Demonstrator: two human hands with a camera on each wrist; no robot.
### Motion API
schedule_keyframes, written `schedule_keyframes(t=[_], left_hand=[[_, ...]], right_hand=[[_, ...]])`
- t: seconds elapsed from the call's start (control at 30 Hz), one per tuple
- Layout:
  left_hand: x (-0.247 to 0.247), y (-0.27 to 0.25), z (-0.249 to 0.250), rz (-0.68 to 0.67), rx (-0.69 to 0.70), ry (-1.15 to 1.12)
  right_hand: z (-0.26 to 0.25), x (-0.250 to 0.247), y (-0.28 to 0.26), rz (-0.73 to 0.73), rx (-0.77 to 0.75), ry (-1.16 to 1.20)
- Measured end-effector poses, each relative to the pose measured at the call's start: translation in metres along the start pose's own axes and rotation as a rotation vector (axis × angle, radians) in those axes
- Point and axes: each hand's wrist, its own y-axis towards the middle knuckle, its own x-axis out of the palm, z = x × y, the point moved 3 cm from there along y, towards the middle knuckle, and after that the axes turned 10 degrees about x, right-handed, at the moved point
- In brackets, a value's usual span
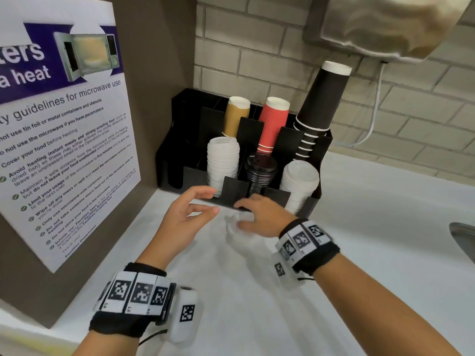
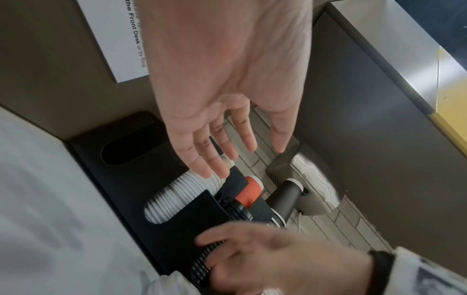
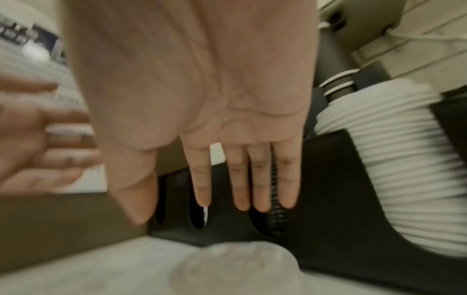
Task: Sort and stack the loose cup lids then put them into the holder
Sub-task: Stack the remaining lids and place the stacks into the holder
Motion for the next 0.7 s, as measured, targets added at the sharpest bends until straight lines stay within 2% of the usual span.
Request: schedule_keyframes(t=[0.07, 0.17, 0.33, 0.5, 0.57, 0.7], left_hand=[[0.001, 0.001, 0.001, -0.004, 0.008, -0.002], [0.001, 0.000, 0.002, -0.007, 0.002, -0.002], [0.000, -0.001, 0.003, -0.005, 0.003, -0.005], [0.003, 0.000, 0.004, -0.026, -0.013, -0.006], [0.005, 0.000, 0.002, -0.074, -0.056, 0.001], [0.020, -0.004, 0.002, -0.275, -0.102, -0.046]], right_hand=[[0.001, 0.017, 0.007, -0.120, 0.118, -0.169], [0.001, 0.026, 0.013, -0.165, 0.202, -0.276], [-0.004, 0.034, 0.017, -0.222, 0.203, -0.213], [0.000, 0.028, 0.005, -0.190, 0.131, -0.094], [0.000, 0.017, -0.003, -0.133, 0.069, 0.069], [-0.009, -0.012, -0.031, -0.005, -0.093, 0.680]])
